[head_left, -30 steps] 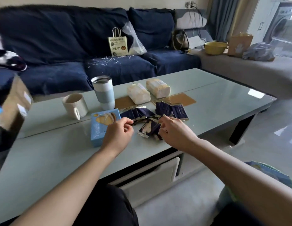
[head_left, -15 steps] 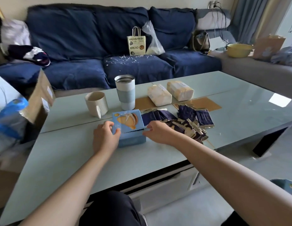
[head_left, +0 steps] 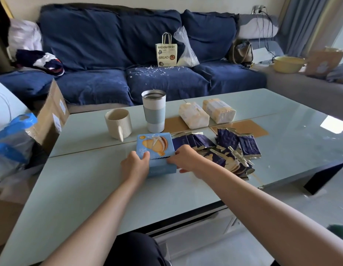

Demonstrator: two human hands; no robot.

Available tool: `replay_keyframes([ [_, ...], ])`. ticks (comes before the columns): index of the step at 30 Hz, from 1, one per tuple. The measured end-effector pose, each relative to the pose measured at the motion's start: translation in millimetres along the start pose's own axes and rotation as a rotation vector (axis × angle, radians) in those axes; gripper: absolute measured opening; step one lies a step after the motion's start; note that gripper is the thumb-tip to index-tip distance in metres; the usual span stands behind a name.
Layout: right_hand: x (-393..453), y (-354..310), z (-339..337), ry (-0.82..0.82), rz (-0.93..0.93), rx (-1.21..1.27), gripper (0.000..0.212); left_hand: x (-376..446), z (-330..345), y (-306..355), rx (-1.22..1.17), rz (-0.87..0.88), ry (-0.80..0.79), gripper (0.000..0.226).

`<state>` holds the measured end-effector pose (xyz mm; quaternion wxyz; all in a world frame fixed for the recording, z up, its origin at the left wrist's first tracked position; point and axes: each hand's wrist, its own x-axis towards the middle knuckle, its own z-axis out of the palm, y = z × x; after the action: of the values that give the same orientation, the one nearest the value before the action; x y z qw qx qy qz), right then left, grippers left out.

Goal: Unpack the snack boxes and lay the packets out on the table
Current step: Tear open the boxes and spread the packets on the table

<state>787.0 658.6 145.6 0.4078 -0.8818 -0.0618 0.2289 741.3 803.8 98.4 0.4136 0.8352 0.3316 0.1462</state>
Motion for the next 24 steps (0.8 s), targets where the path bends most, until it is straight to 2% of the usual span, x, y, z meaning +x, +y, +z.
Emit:
replay_keyframes([
  [5,-8,4,-5,0.086,-0.046,0.185,0.029,-12,-6,18,-0.258,0.019,0.075,0.033],
  [7,-16,5,-13,0.119,-0.103,0.266,0.019,-19,-9,27,-0.422,0.086,0.119,0.033],
  [8,-20,6,-19,0.135,-0.137,0.294,0.006,-23,-10,33,-0.498,0.119,0.136,0.033],
  [9,-24,8,-25,0.161,-0.171,0.314,0.01,-26,-10,39,-0.559,0.143,0.141,0.033],
  [11,-34,12,-38,0.211,-0.255,0.356,0.021,-31,-7,50,-0.703,0.125,0.082,0.031],
  [14,-44,25,-54,0.252,-0.317,0.427,0.025,-30,5,62,-0.94,-0.063,-0.097,0.031],
  [16,-47,37,-58,0.252,-0.316,0.445,0.028,-32,15,65,-0.963,-0.121,-0.136,0.031],
  [20,-44,55,-64,0.246,-0.266,0.401,0.025,-40,31,68,-0.937,-0.072,-0.13,0.028],
  [24,-46,64,-73,0.196,-0.222,0.494,0.005,-46,36,70,-0.909,-0.012,-0.134,0.031],
])
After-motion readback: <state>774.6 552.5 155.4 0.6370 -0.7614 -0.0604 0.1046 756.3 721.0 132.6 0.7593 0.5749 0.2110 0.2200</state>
